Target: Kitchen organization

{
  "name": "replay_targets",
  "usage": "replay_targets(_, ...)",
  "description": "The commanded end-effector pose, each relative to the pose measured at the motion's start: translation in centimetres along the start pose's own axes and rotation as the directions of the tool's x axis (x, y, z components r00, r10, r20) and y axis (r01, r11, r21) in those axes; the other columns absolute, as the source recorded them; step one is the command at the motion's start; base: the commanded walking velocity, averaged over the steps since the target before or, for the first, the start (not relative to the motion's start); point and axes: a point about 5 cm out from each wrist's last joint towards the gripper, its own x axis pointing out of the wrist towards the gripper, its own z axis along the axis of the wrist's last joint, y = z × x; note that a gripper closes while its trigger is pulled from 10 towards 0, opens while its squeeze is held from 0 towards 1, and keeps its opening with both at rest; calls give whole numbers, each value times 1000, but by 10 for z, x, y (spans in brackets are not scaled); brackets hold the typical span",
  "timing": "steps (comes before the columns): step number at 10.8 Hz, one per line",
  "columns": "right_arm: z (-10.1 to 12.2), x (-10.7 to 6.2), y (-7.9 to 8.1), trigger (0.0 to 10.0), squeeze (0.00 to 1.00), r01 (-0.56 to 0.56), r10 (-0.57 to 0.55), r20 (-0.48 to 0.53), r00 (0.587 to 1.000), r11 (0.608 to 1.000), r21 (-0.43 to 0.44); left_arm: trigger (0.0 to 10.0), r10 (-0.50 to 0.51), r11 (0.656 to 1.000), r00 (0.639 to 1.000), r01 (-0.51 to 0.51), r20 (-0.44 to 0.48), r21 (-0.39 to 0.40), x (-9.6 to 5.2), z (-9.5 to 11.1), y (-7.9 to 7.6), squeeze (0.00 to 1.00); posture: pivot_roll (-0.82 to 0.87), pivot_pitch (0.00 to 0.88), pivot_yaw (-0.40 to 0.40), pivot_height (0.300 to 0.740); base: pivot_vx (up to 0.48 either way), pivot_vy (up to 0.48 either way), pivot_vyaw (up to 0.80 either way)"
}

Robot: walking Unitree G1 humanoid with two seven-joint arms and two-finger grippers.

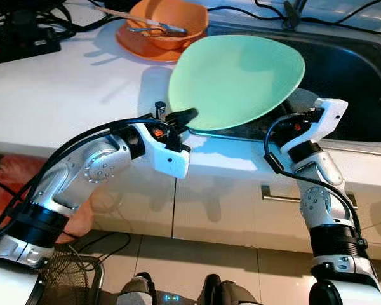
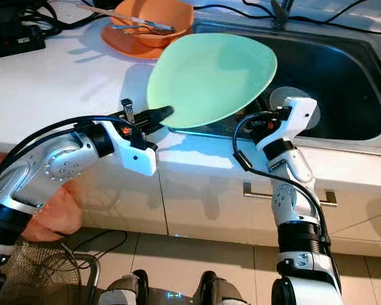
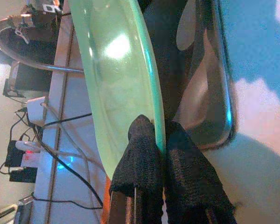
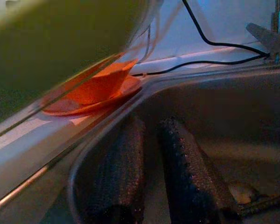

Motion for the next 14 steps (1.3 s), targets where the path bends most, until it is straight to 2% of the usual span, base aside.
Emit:
replay_targets(1,-19,-11,-9,10000,0,56,-54,-81,995,998,24,10000,76,996,997,-76,-11,36,1,-1,14,0,214,188,-55,740,0,0,0)
replay_targets(3,-17,-12,-13,10000,0,75,-73,-78,994,997,16,10000,99,993,994,-95,-48,76,8,-8,19,0,210,190,-56,740,0,0,0)
replay_targets(6,-14,-14,-22,10000,0,114,-114,-77,990,993,-7,10000,122,991,992,-120,-38,65,24,-3,18,0,202,194,-56,740,0,0,0)
replay_targets(7,-9,-17,-30,10000,0,148,-150,-71,986,989,-25,10000,138,989,990,-136,-27,57,33,1,18,0,197,194,-55,740,0,0,0)
replay_targets(8,-4,-20,-40,10000,525,191,-193,-64,979,981,-39,10000,153,987,988,-152,-20,50,39,3,19,0,192,194,-54,740,0,0,0)
replay_targets(9,-3,-21,-43,10000,1000,209,-212,-60,976,977,-40,10000,156,987,988,-155,-19,49,41,4,19,0,191,194,-54,740,0,0,0)
replay_targets(10,4,-23,-55,10000,1000,277,-278,-44,960,960,-33,10000,162,986,987,-161,-11,41,45,6,18,0,189,197,-53,740,0,0,0)
replay_targets(11,10,-26,-65,10000,427,333,-334,-26,942,943,-13,10000,160,987,987,-160,-1,31,49,9,15,0,186,198,-53,740,0,0,0)
replay_targets(12,18,-28,-72,10000,0,375,-375,0,927,926,39,10000,153,988,988,-153,12,22,52,11,11,0,186,201,-50,740,0,0,0)
replay_targets(14,27,-27,-74,10000,0,399,-407,33,913,906,142,10000,123,992,992,-124,18,28,56,12,6,0,188,205,-45,740,0,0,0)
